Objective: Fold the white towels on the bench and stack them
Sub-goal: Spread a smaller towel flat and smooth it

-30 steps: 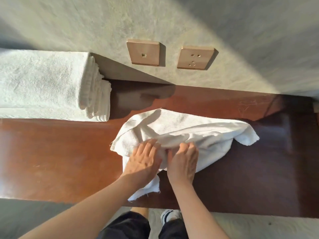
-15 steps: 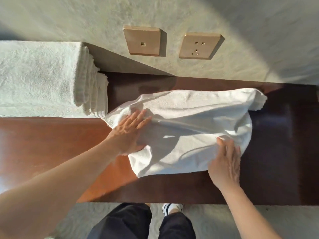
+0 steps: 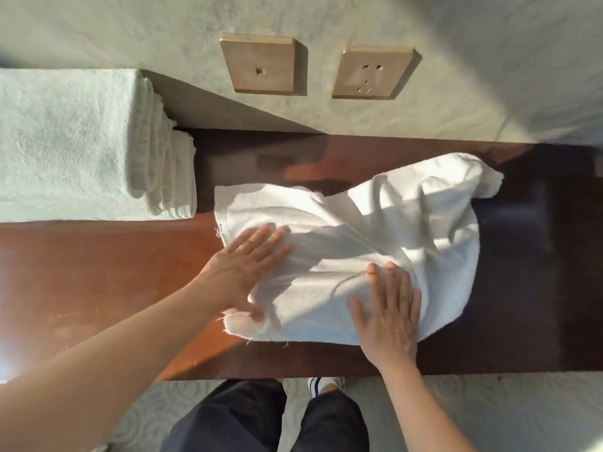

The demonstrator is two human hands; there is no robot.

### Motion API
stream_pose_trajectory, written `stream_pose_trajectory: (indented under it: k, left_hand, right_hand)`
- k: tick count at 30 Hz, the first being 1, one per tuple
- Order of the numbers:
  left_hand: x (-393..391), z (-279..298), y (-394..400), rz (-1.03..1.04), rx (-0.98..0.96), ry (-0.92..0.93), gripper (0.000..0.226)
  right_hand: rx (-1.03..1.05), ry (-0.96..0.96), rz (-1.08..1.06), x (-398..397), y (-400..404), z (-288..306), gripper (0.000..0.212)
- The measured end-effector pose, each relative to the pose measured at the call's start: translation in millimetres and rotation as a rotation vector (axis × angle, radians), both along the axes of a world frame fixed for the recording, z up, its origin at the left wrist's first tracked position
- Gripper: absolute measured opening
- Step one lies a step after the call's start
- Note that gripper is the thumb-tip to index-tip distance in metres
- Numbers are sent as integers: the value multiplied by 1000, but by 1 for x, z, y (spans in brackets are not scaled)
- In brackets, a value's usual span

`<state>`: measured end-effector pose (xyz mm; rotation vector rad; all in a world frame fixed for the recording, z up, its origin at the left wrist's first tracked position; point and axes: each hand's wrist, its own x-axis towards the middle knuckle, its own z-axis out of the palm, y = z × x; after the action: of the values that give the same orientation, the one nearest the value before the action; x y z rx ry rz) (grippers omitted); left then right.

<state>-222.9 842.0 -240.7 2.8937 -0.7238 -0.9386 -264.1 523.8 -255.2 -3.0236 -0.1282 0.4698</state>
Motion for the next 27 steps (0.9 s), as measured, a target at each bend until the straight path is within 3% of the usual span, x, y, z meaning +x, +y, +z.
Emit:
stream_pose_trajectory:
  k: [6,11,16,20,24,27]
  left_hand:
    - [14,19,-7,-2,-39,117,138]
    - [22,18,-47,279,-243,-22,84]
    - [5,-8,-31,315,-109,-67,76]
    - [-3,-11,-2,342,-60,-141,77]
    - [-10,-4,-22,379,-123,-238,74]
    - [-14,-7,-69,333,-206,-271,70]
  right_hand:
    - [126,-39,31,13,20,9,69]
    - [104,59,92,-3,86,0,72]
    - [241,-29,75,-3,84,2,63]
    - [115,-97,-10,9,33,5,59]
    - [50,42,-121,12,8,5,62]
    - [167,-2,-82,15,3,13,57]
